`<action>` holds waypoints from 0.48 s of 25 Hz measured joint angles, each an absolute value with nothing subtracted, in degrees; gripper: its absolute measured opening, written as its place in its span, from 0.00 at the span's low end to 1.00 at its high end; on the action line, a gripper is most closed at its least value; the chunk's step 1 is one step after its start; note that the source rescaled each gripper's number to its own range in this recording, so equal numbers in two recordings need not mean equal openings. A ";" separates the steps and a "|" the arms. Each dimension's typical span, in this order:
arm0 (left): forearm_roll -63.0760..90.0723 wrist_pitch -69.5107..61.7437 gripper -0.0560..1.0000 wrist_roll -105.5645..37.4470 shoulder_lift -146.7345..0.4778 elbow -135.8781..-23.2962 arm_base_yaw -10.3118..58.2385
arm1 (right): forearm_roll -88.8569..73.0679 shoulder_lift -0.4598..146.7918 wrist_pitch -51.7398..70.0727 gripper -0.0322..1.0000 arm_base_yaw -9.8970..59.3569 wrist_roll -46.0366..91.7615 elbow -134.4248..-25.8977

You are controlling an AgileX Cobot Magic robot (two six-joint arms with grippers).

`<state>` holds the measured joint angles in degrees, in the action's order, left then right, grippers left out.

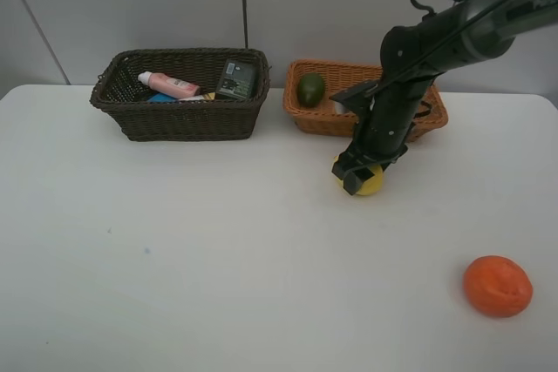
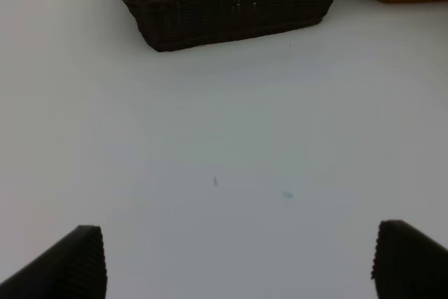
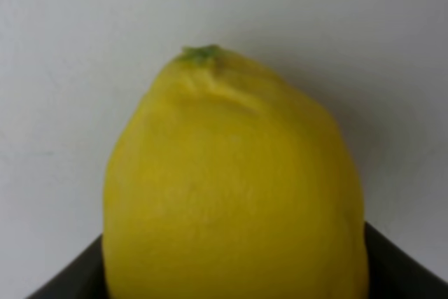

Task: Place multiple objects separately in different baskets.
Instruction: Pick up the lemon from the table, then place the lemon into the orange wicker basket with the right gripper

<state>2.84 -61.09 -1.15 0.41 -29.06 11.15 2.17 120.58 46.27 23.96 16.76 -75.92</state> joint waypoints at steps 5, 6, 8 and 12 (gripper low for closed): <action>2.84 -61.09 1.00 -1.15 0.41 -29.06 11.15 | 2.17 119.55 46.39 0.49 23.96 16.76 -75.92; 2.84 -61.09 1.00 -1.15 0.41 -29.06 11.15 | 2.17 118.63 46.72 0.49 23.96 16.62 -75.98; 2.84 -61.09 1.00 -1.15 0.41 -29.06 11.15 | 2.22 115.02 47.53 0.49 23.96 16.13 -76.69; 2.84 -61.09 1.00 -1.15 0.41 -29.06 11.15 | 3.66 106.14 47.55 0.49 23.30 15.51 -78.56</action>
<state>2.84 -61.09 -1.15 0.41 -29.06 11.15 3.66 106.14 47.55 23.30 15.51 -78.56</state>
